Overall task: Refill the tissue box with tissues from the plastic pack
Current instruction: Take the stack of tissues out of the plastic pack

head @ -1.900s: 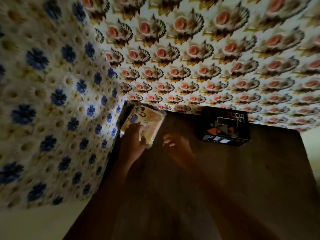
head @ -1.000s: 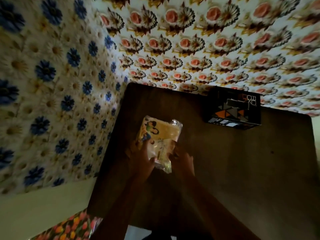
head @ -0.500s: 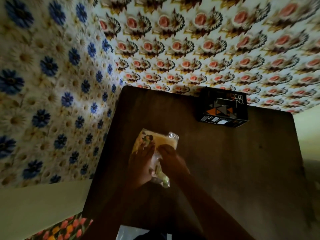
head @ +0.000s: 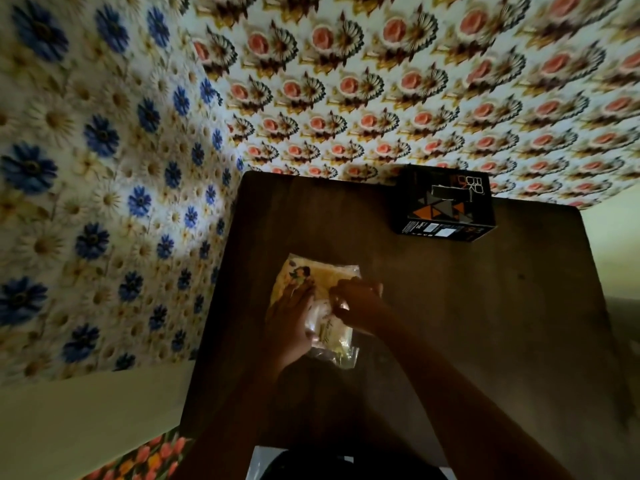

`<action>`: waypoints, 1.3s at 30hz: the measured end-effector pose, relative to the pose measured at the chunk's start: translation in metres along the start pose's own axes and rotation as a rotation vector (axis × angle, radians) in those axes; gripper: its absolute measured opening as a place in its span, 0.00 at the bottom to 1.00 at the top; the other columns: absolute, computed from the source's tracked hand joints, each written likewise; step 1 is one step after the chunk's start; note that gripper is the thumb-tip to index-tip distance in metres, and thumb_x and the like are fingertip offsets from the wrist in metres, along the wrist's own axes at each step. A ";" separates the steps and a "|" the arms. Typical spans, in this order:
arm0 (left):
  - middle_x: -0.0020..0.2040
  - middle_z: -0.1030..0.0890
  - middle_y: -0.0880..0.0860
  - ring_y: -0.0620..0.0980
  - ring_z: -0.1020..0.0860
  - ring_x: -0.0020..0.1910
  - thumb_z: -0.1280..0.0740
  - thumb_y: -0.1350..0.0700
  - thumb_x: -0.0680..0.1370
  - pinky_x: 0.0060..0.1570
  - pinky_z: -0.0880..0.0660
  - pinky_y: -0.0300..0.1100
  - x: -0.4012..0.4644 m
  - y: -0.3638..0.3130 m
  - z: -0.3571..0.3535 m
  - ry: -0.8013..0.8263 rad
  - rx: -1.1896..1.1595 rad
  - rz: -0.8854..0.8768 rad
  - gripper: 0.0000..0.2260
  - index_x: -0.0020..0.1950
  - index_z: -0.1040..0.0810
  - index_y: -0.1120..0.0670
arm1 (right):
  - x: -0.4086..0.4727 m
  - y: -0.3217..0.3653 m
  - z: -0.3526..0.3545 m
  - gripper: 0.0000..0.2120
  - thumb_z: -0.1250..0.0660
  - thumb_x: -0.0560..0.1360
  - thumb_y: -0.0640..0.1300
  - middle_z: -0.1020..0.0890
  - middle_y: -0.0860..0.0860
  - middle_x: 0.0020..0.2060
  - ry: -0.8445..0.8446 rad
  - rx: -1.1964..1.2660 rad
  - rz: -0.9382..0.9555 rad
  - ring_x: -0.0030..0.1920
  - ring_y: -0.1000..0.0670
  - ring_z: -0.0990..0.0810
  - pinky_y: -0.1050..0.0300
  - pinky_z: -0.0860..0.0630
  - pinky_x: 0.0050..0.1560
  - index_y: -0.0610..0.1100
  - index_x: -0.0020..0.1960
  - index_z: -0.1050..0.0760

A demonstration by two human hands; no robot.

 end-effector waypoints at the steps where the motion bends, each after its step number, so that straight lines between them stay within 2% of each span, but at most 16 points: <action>1: 0.83 0.52 0.45 0.52 0.55 0.83 0.25 0.47 0.73 0.79 0.45 0.57 0.000 0.000 0.000 0.002 -0.002 -0.001 0.49 0.83 0.55 0.46 | -0.007 -0.013 0.002 0.08 0.33 0.76 0.47 0.20 0.54 0.56 -0.051 0.047 -0.033 0.63 0.50 0.27 0.39 0.40 0.68 0.50 0.54 0.22; 4: 0.83 0.52 0.45 0.52 0.54 0.82 0.24 0.48 0.72 0.78 0.47 0.55 0.000 -0.001 0.002 -0.012 -0.016 0.004 0.49 0.82 0.55 0.46 | -0.033 -0.051 -0.001 0.11 0.30 0.76 0.52 0.19 0.55 0.52 -0.125 0.145 -0.161 0.57 0.53 0.23 0.47 0.35 0.64 0.49 0.56 0.22; 6: 0.83 0.50 0.45 0.52 0.53 0.82 0.23 0.48 0.71 0.78 0.45 0.56 -0.001 -0.001 0.002 -0.018 -0.026 0.015 0.50 0.82 0.54 0.45 | -0.044 -0.073 -0.012 0.14 0.33 0.76 0.57 0.20 0.55 0.51 -0.079 0.182 -0.266 0.56 0.52 0.22 0.49 0.31 0.62 0.50 0.57 0.23; 8: 0.83 0.50 0.45 0.53 0.52 0.82 0.23 0.48 0.71 0.78 0.45 0.55 0.000 0.000 0.003 -0.021 -0.027 0.015 0.50 0.83 0.53 0.45 | -0.049 -0.086 -0.021 0.16 0.38 0.72 0.66 0.21 0.57 0.49 -0.037 0.239 -0.331 0.57 0.49 0.21 0.40 0.31 0.66 0.58 0.53 0.24; 9: 0.83 0.49 0.45 0.53 0.52 0.82 0.22 0.48 0.71 0.78 0.45 0.55 0.000 -0.001 0.003 -0.022 -0.025 0.007 0.50 0.83 0.53 0.45 | -0.050 -0.089 -0.026 0.15 0.37 0.72 0.66 0.22 0.57 0.47 -0.018 0.274 -0.340 0.57 0.48 0.21 0.36 0.31 0.67 0.58 0.51 0.24; 11: 0.83 0.49 0.45 0.53 0.52 0.82 0.22 0.48 0.71 0.78 0.44 0.56 0.001 -0.001 0.003 -0.023 -0.018 0.000 0.50 0.83 0.52 0.46 | -0.049 -0.090 -0.028 0.12 0.33 0.75 0.57 0.21 0.55 0.49 -0.035 0.306 -0.352 0.59 0.48 0.21 0.34 0.33 0.68 0.54 0.55 0.23; 14: 0.83 0.49 0.45 0.52 0.52 0.82 0.22 0.49 0.71 0.78 0.42 0.59 0.001 0.000 0.002 -0.026 -0.025 0.010 0.49 0.82 0.51 0.46 | -0.049 -0.080 -0.022 0.11 0.33 0.77 0.47 0.19 0.52 0.58 -0.129 0.226 -0.364 0.63 0.49 0.23 0.34 0.39 0.72 0.52 0.59 0.24; 17: 0.83 0.48 0.45 0.52 0.51 0.82 0.22 0.49 0.71 0.78 0.41 0.60 0.001 0.000 0.002 -0.019 -0.023 0.009 0.49 0.82 0.50 0.46 | -0.048 -0.076 -0.022 0.14 0.32 0.76 0.45 0.21 0.47 0.60 -0.240 0.284 -0.409 0.61 0.46 0.21 0.38 0.28 0.66 0.50 0.61 0.25; 19: 0.83 0.48 0.45 0.53 0.51 0.82 0.22 0.50 0.71 0.78 0.42 0.59 0.000 0.000 0.002 -0.012 -0.023 0.010 0.49 0.82 0.50 0.46 | -0.047 -0.085 -0.025 0.23 0.28 0.73 0.48 0.24 0.46 0.62 -0.343 0.355 -0.485 0.61 0.45 0.23 0.42 0.23 0.61 0.48 0.66 0.30; 21: 0.83 0.48 0.45 0.53 0.50 0.82 0.22 0.50 0.71 0.78 0.41 0.60 0.000 -0.001 0.003 -0.017 -0.023 0.010 0.49 0.82 0.50 0.47 | -0.048 -0.091 -0.023 0.24 0.27 0.73 0.47 0.22 0.47 0.59 -0.422 0.456 -0.535 0.56 0.48 0.22 0.51 0.20 0.52 0.48 0.65 0.34; 23: 0.83 0.47 0.45 0.53 0.50 0.82 0.22 0.50 0.70 0.77 0.40 0.61 0.000 -0.001 0.003 -0.022 -0.025 0.010 0.49 0.82 0.49 0.47 | -0.050 -0.094 -0.022 0.17 0.29 0.75 0.40 0.19 0.50 0.51 -0.459 0.681 -0.568 0.46 0.51 0.19 0.62 0.22 0.39 0.46 0.60 0.32; 29: 0.83 0.47 0.45 0.53 0.50 0.82 0.21 0.50 0.69 0.77 0.41 0.61 0.000 0.000 0.001 -0.017 -0.024 0.018 0.50 0.82 0.49 0.47 | -0.058 -0.101 -0.008 0.07 0.32 0.76 0.33 0.17 0.54 0.39 -0.554 0.832 -0.543 0.38 0.57 0.18 0.62 0.18 0.42 0.43 0.50 0.19; 32: 0.83 0.46 0.46 0.53 0.50 0.82 0.22 0.49 0.70 0.78 0.43 0.60 0.000 -0.002 0.003 -0.020 -0.024 0.018 0.49 0.82 0.49 0.47 | -0.065 -0.113 -0.010 0.11 0.37 0.76 0.29 0.17 0.47 0.36 -0.534 1.260 -0.520 0.37 0.49 0.18 0.55 0.18 0.39 0.40 0.43 0.20; 35: 0.83 0.45 0.46 0.53 0.49 0.82 0.21 0.49 0.70 0.78 0.42 0.59 0.001 -0.003 0.004 -0.023 -0.027 0.015 0.48 0.82 0.48 0.47 | -0.063 -0.105 -0.023 0.13 0.42 0.80 0.30 0.21 0.43 0.37 -0.384 1.745 -0.457 0.41 0.44 0.19 0.50 0.20 0.43 0.39 0.40 0.25; 37: 0.83 0.46 0.46 0.53 0.49 0.82 0.21 0.49 0.69 0.78 0.42 0.58 0.000 -0.003 0.003 -0.026 -0.027 0.015 0.49 0.82 0.48 0.47 | -0.061 -0.100 -0.035 0.13 0.43 0.81 0.33 0.18 0.40 0.43 -0.273 1.915 -0.475 0.49 0.39 0.16 0.46 0.19 0.49 0.39 0.41 0.26; 39: 0.83 0.47 0.45 0.53 0.50 0.82 0.21 0.48 0.69 0.78 0.42 0.58 0.001 -0.001 0.001 -0.018 -0.023 0.019 0.49 0.82 0.49 0.47 | -0.059 -0.097 -0.043 0.12 0.42 0.82 0.37 0.16 0.37 0.49 -0.238 2.045 -0.496 0.53 0.37 0.16 0.45 0.18 0.48 0.39 0.43 0.24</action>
Point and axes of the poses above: each hand's wrist, its own x-axis towards the middle knuckle, its own z-axis out of the back of the hand, y = z × x, the point moved 8 cm from there along x, towards the middle knuckle
